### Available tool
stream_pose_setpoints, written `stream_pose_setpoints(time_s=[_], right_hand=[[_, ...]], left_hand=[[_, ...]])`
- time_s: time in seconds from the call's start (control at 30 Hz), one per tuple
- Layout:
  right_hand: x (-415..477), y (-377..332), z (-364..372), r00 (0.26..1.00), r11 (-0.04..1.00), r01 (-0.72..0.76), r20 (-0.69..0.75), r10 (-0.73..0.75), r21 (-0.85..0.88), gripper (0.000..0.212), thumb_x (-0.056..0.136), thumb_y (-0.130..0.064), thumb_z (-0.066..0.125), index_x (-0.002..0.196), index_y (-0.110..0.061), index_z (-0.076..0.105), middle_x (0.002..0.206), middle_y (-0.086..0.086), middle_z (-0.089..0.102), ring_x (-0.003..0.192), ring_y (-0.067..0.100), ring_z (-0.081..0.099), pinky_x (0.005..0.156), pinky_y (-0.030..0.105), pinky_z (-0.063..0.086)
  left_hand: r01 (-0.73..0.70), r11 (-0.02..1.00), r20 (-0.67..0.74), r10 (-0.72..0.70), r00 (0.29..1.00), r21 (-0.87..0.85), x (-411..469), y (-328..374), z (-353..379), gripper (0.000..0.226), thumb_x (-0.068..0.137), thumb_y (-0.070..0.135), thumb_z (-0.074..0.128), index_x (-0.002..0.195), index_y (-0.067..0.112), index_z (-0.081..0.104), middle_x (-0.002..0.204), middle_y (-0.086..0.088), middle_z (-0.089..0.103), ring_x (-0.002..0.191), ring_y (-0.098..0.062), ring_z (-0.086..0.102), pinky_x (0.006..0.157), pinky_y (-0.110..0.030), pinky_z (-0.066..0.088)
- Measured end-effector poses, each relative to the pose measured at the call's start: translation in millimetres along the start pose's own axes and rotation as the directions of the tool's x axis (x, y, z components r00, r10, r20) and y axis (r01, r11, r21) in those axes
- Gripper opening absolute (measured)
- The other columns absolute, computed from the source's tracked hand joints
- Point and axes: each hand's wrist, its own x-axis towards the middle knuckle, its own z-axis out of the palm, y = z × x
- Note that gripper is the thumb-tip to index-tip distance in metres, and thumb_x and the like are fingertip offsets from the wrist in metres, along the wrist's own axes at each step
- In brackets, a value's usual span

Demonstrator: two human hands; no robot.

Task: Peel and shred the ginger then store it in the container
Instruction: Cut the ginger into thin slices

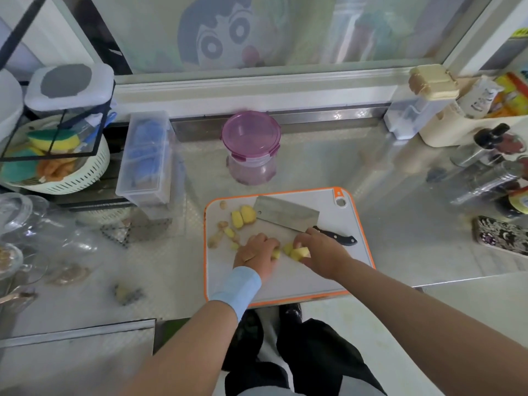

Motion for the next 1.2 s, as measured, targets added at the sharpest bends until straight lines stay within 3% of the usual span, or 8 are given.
stream_pose_setpoints(time_s=[0.23,0.4,0.5,0.6,0.87,1.03,1.13,1.2], right_hand=[[9,6,-17,0.995,0.992,-0.040,0.101,0.028,0.116,0.017,0.081,-0.027,0.075,0.083,-0.028,0.058,0.090,-0.007,0.064,0.087,0.015,0.061,0.076,0.027,0.048],[21,-1,-34,0.993,0.901,-0.098,0.103,0.060,0.423,0.010,0.080,-0.023,0.081,0.086,-0.022,0.073,0.073,-0.014,0.063,0.065,-0.001,0.056,0.055,0.006,0.039],[29,-7,-39,0.977,0.661,-0.213,0.138,0.164,0.720,0.021,0.081,-0.009,0.078,0.101,-0.009,0.072,0.072,-0.001,0.069,0.060,0.009,0.060,0.055,0.017,0.046],[32,-8,-41,0.960,0.315,-0.275,0.244,0.136,0.908,0.025,0.087,-0.002,0.071,0.111,-0.004,0.070,0.081,0.008,0.071,0.070,0.016,0.064,0.059,0.024,0.049],[30,-15,-22,0.937,0.072,-0.340,0.331,0.112,0.938,0.018,0.094,-0.009,0.067,0.108,0.000,0.071,0.084,0.013,0.070,0.066,0.017,0.064,0.061,0.027,0.054],[32,-34,-16,0.945,0.224,-0.320,0.296,0.138,0.920,0.014,0.092,-0.013,0.070,0.104,-0.008,0.073,0.086,0.009,0.073,0.064,0.014,0.064,0.059,0.026,0.053],[36,-38,-7,0.986,0.794,-0.166,0.120,0.118,0.585,0.021,0.093,-0.025,0.066,0.112,-0.018,0.073,0.103,0.000,0.070,0.086,0.013,0.065,0.082,0.033,0.055],[33,-34,0,0.995,0.987,0.018,0.098,-0.034,0.157,0.032,0.090,-0.034,0.065,0.121,-0.028,0.067,0.119,-0.003,0.057,0.106,0.017,0.057,0.094,0.035,0.049]], left_hand=[[-0.016,1.000,-0.050,0.016,0.999,0.016,-6,11,-5,0.048,0.092,0.033,0.054,0.138,0.032,0.044,0.122,0.001,0.045,0.118,-0.019,0.040,0.093,-0.035,0.044],[0.169,0.855,0.010,-0.188,0.982,-0.490,-3,38,-19,0.030,0.087,0.030,0.061,0.116,0.038,0.061,0.107,0.014,0.062,0.096,-0.004,0.057,0.080,-0.022,0.044],[0.261,0.686,-0.023,-0.375,0.927,-0.679,1,42,-27,0.013,0.083,0.023,0.067,0.091,0.032,0.067,0.083,0.014,0.069,0.077,-0.004,0.064,0.074,-0.028,0.052],[0.263,0.351,0.063,-0.490,0.869,-0.899,2,43,-35,0.014,0.081,0.022,0.073,0.092,0.016,0.069,0.074,0.001,0.072,0.064,-0.016,0.068,0.075,-0.043,0.058],[0.340,0.151,0.214,-0.531,0.820,-0.928,-3,37,-30,0.010,0.089,0.018,0.068,0.094,0.009,0.066,0.092,-0.008,0.070,0.074,-0.019,0.068,0.079,-0.040,0.059],[0.330,0.198,0.175,-0.547,0.819,-0.923,-14,27,-34,0.020,0.080,0.020,0.078,0.096,0.015,0.068,0.088,-0.005,0.072,0.065,-0.019,0.065,0.061,-0.031,0.057],[0.367,0.185,0.191,-0.600,0.777,-0.912,-21,11,-27,0.015,0.082,0.016,0.077,0.093,0.013,0.069,0.089,-0.008,0.071,0.061,-0.020,0.058,0.053,-0.023,0.051],[0.386,0.237,0.167,-0.621,0.766,-0.892,-25,2,-23,0.012,0.083,0.018,0.075,0.093,0.013,0.069,0.089,-0.007,0.070,0.060,-0.018,0.057,0.050,-0.021,0.048]])
